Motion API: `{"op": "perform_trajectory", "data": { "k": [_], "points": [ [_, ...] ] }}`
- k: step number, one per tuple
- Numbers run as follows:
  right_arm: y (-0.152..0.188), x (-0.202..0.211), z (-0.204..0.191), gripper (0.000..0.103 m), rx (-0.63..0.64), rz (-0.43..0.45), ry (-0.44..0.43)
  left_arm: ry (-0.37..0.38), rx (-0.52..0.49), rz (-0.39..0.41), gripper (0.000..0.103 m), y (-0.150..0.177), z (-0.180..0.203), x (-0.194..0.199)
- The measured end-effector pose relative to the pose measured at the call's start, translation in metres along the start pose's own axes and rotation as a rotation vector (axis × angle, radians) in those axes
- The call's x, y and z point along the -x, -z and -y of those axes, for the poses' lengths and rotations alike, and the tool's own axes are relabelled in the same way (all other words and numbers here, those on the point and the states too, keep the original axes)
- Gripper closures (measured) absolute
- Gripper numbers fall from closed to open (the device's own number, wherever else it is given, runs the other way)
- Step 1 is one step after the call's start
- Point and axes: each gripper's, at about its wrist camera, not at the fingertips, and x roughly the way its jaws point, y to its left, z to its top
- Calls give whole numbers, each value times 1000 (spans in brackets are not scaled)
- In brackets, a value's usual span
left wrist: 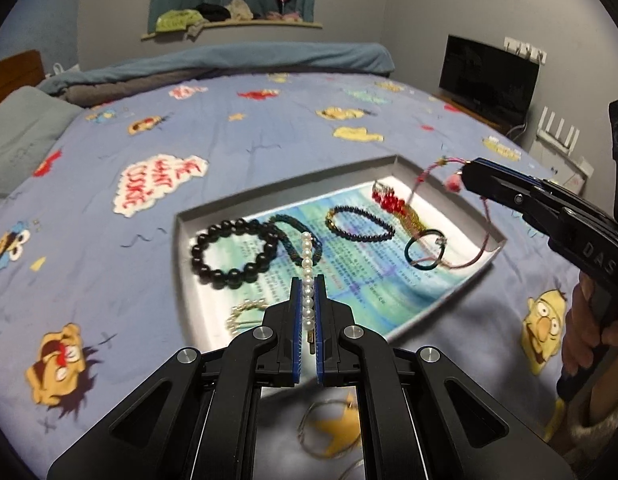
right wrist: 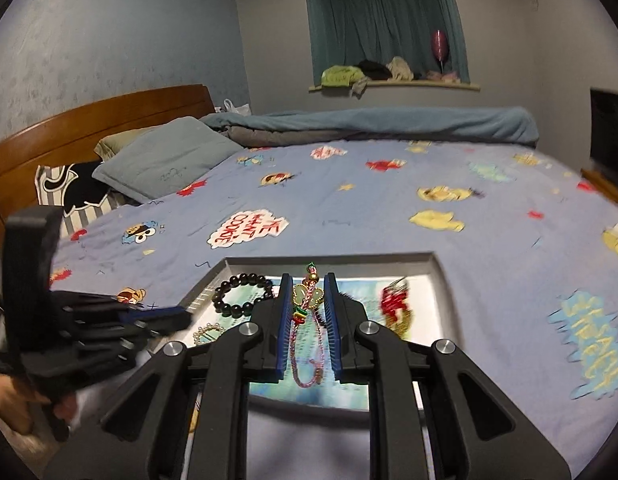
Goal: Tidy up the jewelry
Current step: 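Lower the pearl pin and pink bracelet into the grey tray and open both tools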
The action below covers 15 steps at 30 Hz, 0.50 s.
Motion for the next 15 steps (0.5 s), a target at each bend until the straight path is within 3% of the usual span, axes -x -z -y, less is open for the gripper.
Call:
{"op": "perform_trajectory", "data": {
  "k": [5, 15],
  "points": [
    [18, -30, 14, 87, -21, -86, 14, 35, -2, -78, 97, 2, 3, -31],
    [39, -59, 24, 87, -40, -201, 71, 85, 28, -102, 97, 10, -8, -42]
  ]
}}
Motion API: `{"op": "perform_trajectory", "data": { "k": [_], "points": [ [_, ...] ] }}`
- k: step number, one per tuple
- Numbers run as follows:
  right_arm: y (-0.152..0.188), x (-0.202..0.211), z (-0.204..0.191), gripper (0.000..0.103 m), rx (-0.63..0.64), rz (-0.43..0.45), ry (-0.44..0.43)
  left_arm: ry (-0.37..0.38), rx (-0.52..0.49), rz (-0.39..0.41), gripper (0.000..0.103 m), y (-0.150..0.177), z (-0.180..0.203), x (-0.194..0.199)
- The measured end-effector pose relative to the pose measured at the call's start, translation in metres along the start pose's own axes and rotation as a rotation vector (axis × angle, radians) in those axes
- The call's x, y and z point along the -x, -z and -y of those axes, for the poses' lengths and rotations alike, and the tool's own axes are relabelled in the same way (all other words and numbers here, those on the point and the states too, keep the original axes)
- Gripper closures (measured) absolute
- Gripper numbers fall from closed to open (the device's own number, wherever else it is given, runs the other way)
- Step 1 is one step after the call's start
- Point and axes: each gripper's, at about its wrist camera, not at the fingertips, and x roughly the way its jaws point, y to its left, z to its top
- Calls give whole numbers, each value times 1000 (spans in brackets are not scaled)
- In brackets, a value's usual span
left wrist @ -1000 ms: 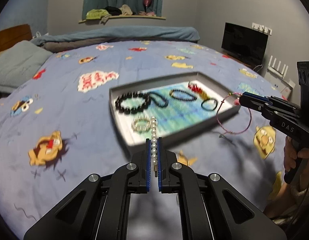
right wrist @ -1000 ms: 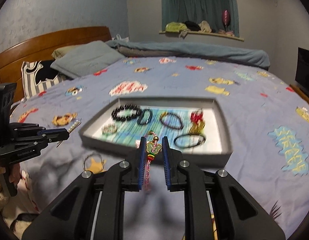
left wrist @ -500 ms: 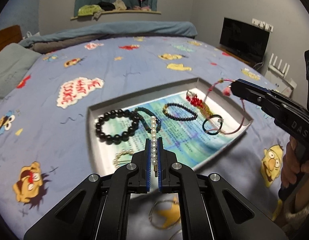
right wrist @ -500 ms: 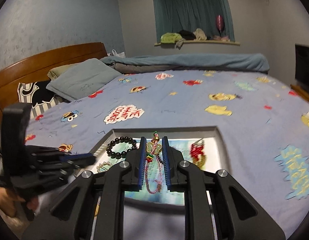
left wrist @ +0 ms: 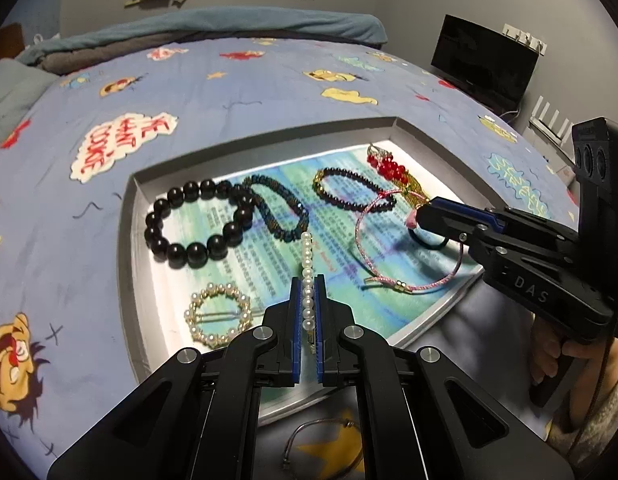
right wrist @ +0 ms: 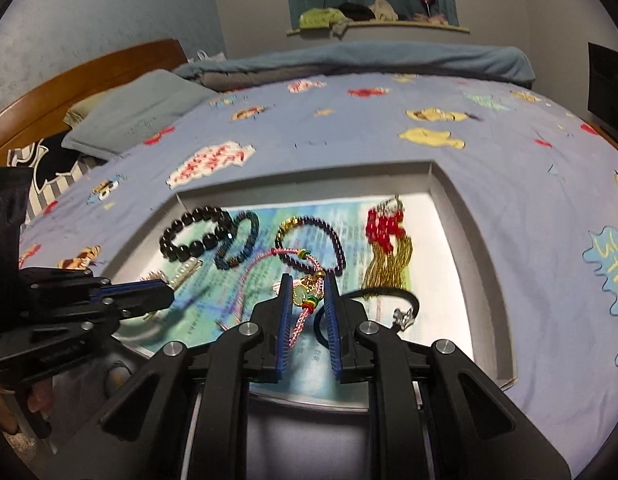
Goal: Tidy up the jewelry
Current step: 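Lower the pearl pin and pink bracelet into the grey tray and open both tools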
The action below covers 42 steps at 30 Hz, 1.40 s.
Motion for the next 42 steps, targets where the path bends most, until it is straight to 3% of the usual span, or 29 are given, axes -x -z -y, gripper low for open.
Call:
{"op": "perform_trajectory", "data": {
  "k": [29, 35, 37, 42],
  "points": [
    [3, -12, -23, 86, 82, -57, 17, -9, 25, -16, 97, 6, -12, -10],
    [1, -7, -19, 85, 53, -43, 11, -8, 19, 17, 97, 4, -12, -4],
    [1, -5, -18, 78, 48, -39, 14, -16, 15, 32, 97, 3, -11, -1],
    [1, -1, -18, 77, 52, -34, 26, -44, 0, 77, 96, 1, -6, 12]
  ]
}}
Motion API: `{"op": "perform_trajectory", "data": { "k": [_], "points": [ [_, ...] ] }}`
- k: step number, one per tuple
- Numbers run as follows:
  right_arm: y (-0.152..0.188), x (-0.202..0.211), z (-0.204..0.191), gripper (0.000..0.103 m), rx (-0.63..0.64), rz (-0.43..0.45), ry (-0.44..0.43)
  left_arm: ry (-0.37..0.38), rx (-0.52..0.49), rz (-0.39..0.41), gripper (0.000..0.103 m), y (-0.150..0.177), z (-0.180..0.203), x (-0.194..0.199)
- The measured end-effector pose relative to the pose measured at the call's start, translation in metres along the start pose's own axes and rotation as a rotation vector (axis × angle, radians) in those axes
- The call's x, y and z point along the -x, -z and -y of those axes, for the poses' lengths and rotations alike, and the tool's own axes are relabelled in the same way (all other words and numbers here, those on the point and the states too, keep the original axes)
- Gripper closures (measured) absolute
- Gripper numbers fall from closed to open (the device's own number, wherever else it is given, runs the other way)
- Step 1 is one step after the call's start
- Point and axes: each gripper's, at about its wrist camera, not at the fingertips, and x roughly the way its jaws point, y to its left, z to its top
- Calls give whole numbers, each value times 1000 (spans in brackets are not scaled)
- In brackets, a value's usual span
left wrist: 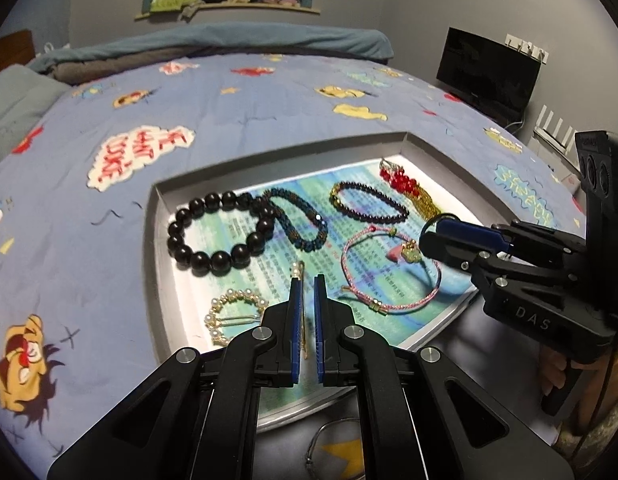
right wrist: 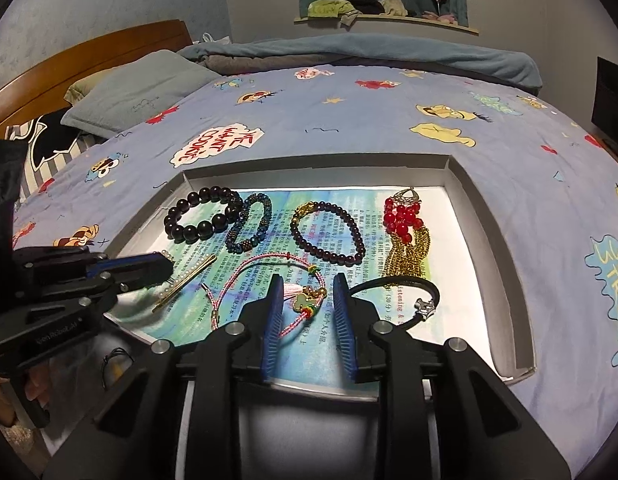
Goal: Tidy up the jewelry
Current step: 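Lower the pearl pin and pink bracelet into the grey tray and open both tools, then withdraw both tools from the tray toward the two silver bangles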
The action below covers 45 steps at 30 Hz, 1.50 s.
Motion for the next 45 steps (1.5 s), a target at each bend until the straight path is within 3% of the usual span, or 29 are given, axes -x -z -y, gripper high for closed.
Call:
{"op": "perform_trajectory", "data": {
  "k": [6, 9, 13, 15, 22, 25, 33, 45],
  "points": [
    [0, 9, -2, 71, 4, 20, 31, -72, 1, 31, 74, -1, -2, 10],
    [0, 16, -2, 55, 5, 39, 49, -105, 11, 52, 57, 1, -5, 17],
    [3, 26, 3, 35, -13, 59, 65, -128, 13, 68, 47, 5, -6, 25],
    [4, 29, 5, 25, -23, 64, 65, -136, 21, 74, 36, 7, -7, 30],
    [12, 49, 8, 9, -14, 100, 74, -147, 35, 64, 36, 19, -9, 42],
    [14, 58, 6, 5, -14, 118, 67, -157, 41, 67, 25, 24, -10, 48],
    [16, 86, 3, 6, -8, 163, 56, -158, 82, 99, 21, 32, -16, 78],
    [45, 87, -2, 6, -28, 120, 21, -185, 113, 30, 17, 68, -28, 84]
  ]
}}
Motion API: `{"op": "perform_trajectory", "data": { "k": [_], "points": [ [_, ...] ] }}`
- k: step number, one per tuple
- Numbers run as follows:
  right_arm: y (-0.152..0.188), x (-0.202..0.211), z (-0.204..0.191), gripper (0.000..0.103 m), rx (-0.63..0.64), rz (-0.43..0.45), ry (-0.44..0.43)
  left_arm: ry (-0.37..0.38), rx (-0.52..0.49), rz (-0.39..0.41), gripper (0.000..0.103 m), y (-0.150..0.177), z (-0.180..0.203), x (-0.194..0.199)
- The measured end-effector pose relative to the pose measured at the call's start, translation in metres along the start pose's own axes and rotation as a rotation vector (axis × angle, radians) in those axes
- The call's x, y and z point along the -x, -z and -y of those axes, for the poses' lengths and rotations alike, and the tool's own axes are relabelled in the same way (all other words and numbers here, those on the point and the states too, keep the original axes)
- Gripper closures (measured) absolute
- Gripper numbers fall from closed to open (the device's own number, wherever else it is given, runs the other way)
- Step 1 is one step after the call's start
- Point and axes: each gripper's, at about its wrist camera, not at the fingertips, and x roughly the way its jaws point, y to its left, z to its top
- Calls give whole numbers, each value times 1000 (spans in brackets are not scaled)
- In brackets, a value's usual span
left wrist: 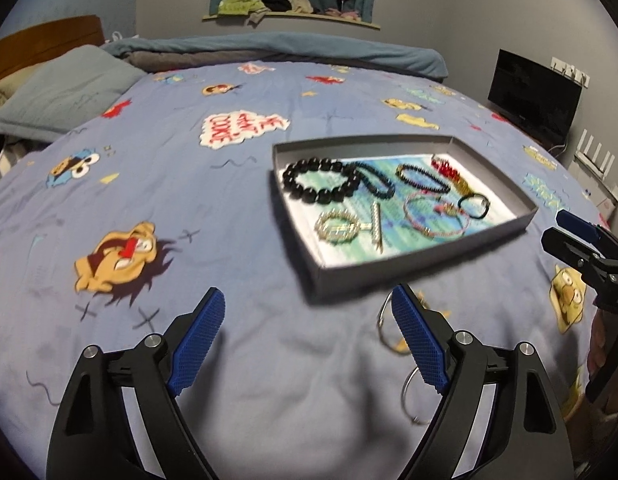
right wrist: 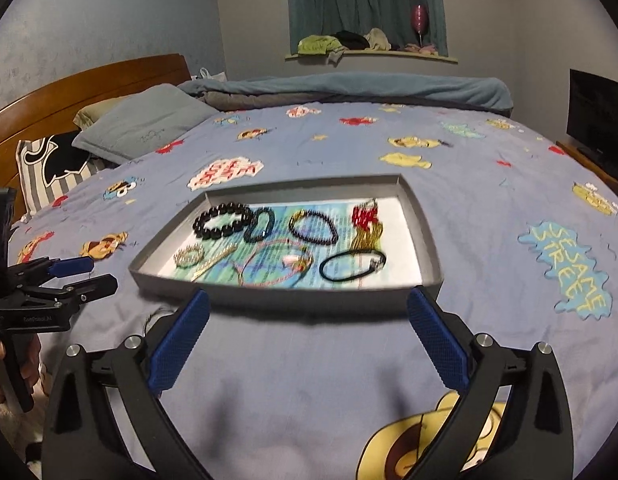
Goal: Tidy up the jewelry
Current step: 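Withdraw both tools from the tray toward the two silver bangles, then grasp a silver hoop bangle with right tool while left tool grasps the other bangle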
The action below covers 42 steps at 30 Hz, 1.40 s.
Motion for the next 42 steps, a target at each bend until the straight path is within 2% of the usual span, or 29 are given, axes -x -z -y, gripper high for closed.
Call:
{"op": "perform_trajectory", "data": {
  "k": [10, 15, 20, 28, 30, 35, 41, 42],
  "points": [
    [33, -8, -18, 6, 27, -71, -68, 2, 12, -22, 16, 21, -9, 3],
    [48, -8, -39, 6, 56, -71, -100, 12, 12, -37, 16, 25, -8, -2],
    [61, -8, -64, 6, 116, -74, -132, 53, 13, -43, 16, 29, -4, -3],
    [78, -12, -101, 6, 191, -78, -204, 59, 4, -44, 16, 35, -3, -2],
    [81, -15, -107, 6, 206, -75, -198, 53, -8, -49, 16, 36, -2, -2],
    [86, -22, -123, 16, 230, -75, -182, 53, -27, -49, 16, 39, -1, 0],
    [90, -33, -132, 39, 267, -70, -118, 52, -29, -49, 16, 41, -5, 1],
    [90, -33, -133, 47, 268, -68, -118, 52, -29, -50, 16, 41, -5, 0]
  ]
}}
